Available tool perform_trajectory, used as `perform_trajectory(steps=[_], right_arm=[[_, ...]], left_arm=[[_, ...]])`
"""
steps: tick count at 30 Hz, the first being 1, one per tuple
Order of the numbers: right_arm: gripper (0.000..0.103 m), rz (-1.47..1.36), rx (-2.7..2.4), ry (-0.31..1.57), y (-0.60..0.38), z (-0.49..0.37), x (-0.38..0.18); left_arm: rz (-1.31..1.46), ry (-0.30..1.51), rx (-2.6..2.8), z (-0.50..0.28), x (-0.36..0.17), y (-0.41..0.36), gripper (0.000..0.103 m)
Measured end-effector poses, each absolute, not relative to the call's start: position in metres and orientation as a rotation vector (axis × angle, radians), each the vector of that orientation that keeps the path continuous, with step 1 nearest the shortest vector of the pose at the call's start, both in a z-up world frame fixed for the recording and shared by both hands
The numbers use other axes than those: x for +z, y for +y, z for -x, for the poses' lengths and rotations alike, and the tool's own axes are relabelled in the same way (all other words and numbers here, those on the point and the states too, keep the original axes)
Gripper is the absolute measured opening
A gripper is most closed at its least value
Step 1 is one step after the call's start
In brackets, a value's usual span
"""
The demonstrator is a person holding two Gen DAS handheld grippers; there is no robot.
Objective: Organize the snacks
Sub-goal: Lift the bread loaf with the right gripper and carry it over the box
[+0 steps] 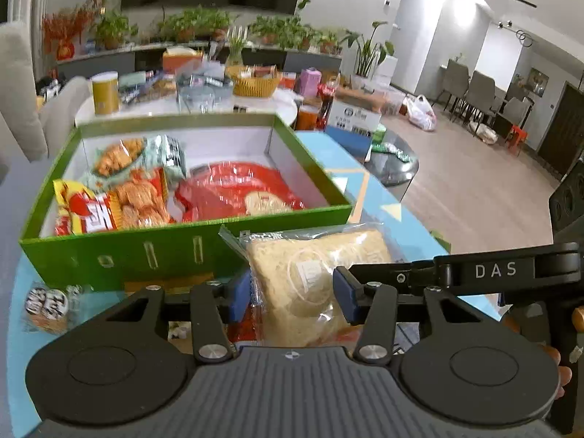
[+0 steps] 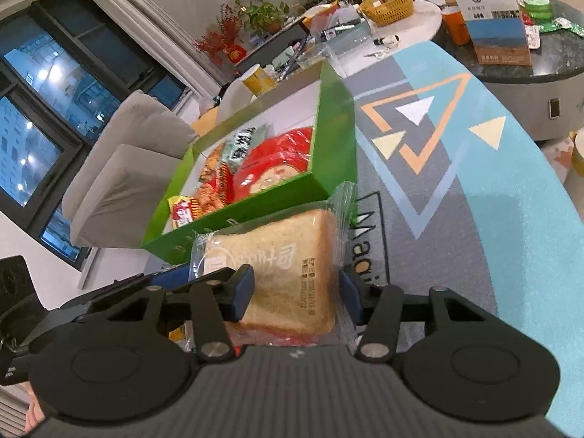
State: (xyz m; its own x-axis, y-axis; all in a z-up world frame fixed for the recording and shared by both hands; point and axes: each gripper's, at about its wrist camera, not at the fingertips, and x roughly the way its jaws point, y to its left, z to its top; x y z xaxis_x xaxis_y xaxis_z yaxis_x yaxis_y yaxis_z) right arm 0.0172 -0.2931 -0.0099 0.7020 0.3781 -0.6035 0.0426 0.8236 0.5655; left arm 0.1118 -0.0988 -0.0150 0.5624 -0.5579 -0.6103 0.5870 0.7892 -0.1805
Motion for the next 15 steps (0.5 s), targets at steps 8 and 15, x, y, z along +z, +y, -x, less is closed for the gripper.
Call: perform_trajectory(steps=[8,15], right_arm=[[0.054,-0.533,0.21,0.682,-0.28,-0.009,0.028],[0.054,-0.501,0.237,0.596,-0.274,-0.027,0.059]], left_arm=[[-0.018,0.596,-0.667,-0.1,0.022,-0.086,0.044],[-0.014,0.511,-0.641,-0.111,0.057,-0.08,0.043]])
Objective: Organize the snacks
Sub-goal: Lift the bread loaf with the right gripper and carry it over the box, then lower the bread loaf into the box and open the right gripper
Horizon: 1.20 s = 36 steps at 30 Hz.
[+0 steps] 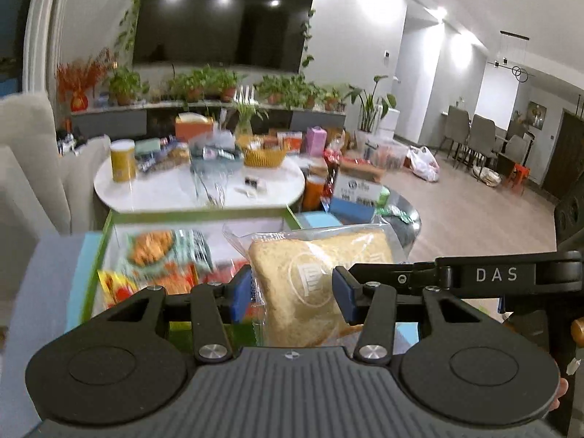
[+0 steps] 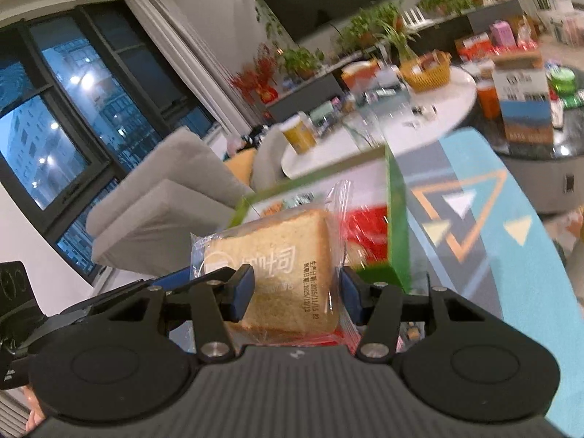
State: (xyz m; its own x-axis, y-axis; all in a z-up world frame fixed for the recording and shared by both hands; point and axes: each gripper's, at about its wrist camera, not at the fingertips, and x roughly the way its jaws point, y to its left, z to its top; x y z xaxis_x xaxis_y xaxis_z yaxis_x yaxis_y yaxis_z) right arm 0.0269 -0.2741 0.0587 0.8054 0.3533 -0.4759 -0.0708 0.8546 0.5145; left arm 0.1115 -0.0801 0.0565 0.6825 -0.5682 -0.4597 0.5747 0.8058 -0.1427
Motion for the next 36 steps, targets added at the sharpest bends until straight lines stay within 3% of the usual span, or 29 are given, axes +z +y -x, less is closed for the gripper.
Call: perform_trajectory(steps=[8,36], right_arm=[[0.054,-0.542,0.265,0.548,-0.287,-0.067,0.069],[0.054,-0.519,0.176,0.621,-0.303,-0.176,0.02]], left_arm=[[-0.052,0.488,-0.617,-0.148,0.074,-0.095,0.044],[-0.053,0.578,-0.626,-0.283,0.003,-0.126,0.046]])
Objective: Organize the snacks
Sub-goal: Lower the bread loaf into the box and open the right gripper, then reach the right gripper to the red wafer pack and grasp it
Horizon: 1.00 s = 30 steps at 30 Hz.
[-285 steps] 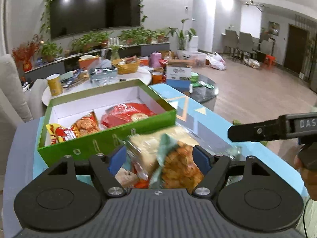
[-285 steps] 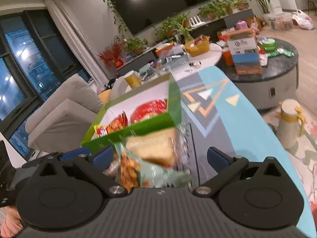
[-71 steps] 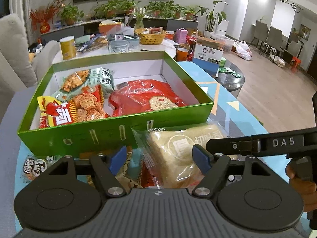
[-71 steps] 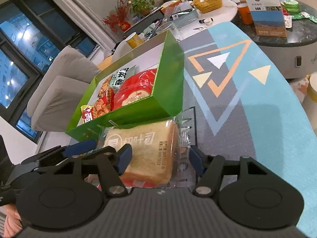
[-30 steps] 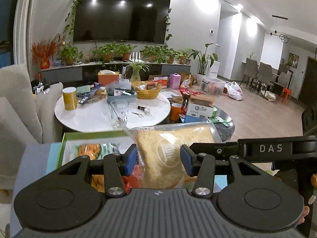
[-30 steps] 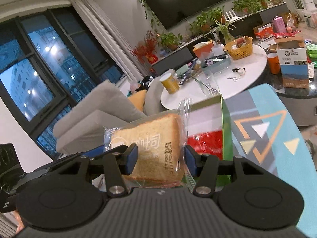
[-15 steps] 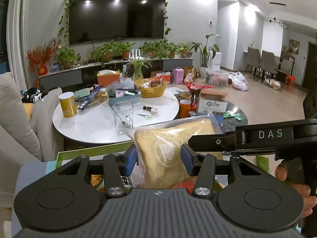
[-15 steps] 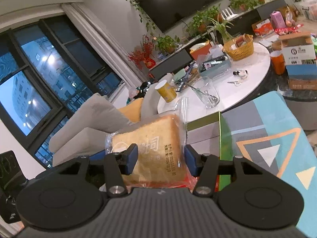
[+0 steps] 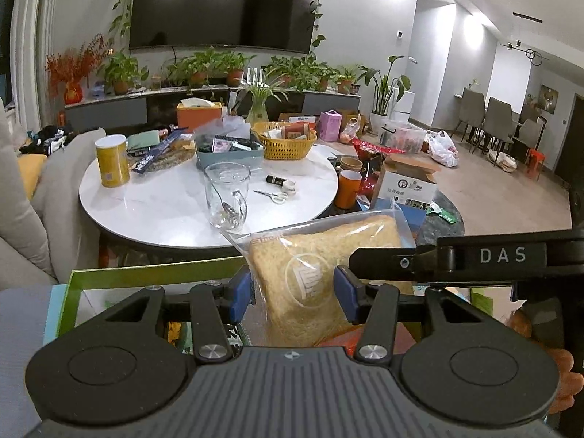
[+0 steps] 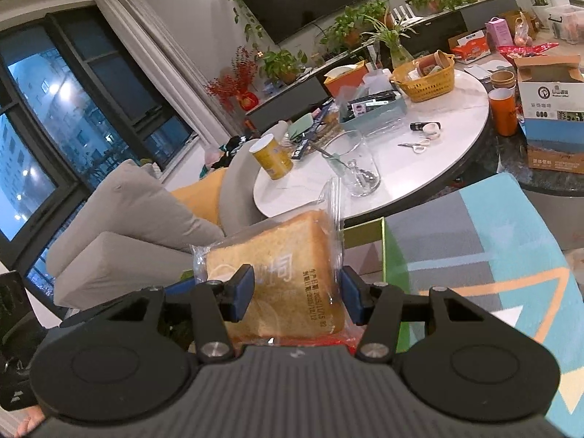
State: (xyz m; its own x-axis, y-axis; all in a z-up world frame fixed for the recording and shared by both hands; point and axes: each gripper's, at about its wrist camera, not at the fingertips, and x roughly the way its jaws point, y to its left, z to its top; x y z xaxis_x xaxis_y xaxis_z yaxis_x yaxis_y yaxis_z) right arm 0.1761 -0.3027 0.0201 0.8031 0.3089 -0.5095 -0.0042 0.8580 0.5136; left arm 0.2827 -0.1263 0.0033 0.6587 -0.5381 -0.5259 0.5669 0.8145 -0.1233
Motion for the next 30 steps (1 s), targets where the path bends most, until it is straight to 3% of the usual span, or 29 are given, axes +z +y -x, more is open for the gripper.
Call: perform_trajectory(steps=[6,9,30], right_arm=[[0.055,-0.526,0.149,0.623,-0.3,-0.18,0.011],[0.063,-0.544,0.125,0.598,-0.303,-0.173,0.013],[0.063,-0.42,0.178,0.591,-0.272,-0.078,0.047]], left_arm=[[-0.073,0.6,-0.582,-0.291,-0.007,-0.13,0.05],[-0.08,0.603,-0.556,-0.29,-0.008,-0.127,0.049],[-0.044,0.578,-0.551,-0.201,0.024,-0.08,0.055]])
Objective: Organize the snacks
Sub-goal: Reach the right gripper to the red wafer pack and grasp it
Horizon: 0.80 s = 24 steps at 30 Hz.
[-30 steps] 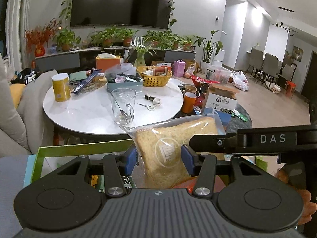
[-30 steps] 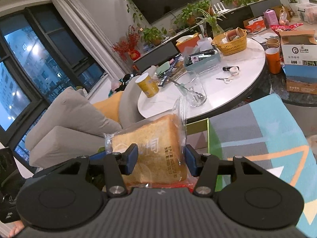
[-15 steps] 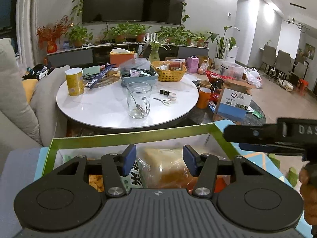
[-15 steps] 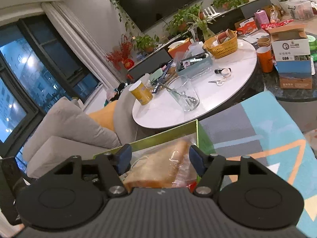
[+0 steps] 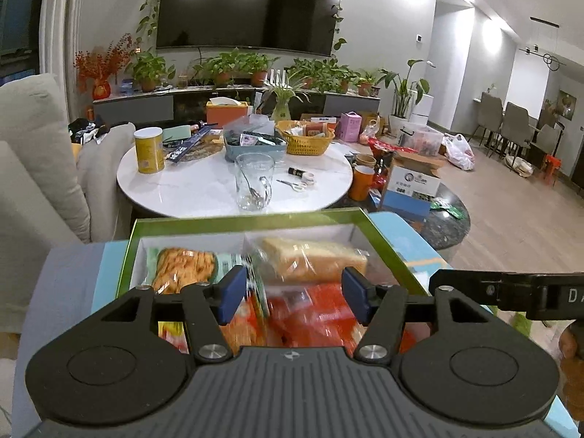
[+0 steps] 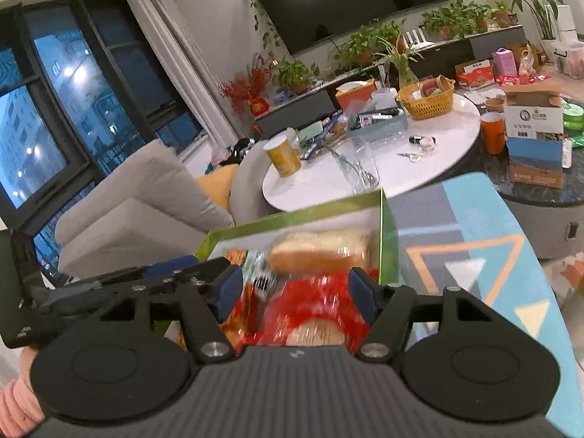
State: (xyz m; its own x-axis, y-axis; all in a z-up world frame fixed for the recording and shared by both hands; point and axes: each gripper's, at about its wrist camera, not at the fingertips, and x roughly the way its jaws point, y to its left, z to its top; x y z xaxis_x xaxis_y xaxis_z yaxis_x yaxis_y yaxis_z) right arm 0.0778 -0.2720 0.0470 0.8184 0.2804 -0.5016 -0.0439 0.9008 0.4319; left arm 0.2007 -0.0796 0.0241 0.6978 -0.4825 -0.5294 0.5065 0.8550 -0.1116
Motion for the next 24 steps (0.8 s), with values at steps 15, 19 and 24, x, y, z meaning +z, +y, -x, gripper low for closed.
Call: perform_trajectory(steps=[15,19,24], right_arm=[[0.063,-0.296,0.115,0.775,-0.234,-0.021,0.002],[0.063,-0.268,0.124,0.818,-0.227,-0.016,-0.011],[0.064,-0.187,0.133,0.86,-0.216,-0.01,-0.023]], left_arm=[[-0.085,0.646,-0.611,-0.123,-0.003,-0.048,0.055],[-0.103,0.651,-0.603,-0.112,-0.009,-0.045,0.055],[-0.114,0.652,-0.608,-0.107,-0.011,-0.042,0.055]])
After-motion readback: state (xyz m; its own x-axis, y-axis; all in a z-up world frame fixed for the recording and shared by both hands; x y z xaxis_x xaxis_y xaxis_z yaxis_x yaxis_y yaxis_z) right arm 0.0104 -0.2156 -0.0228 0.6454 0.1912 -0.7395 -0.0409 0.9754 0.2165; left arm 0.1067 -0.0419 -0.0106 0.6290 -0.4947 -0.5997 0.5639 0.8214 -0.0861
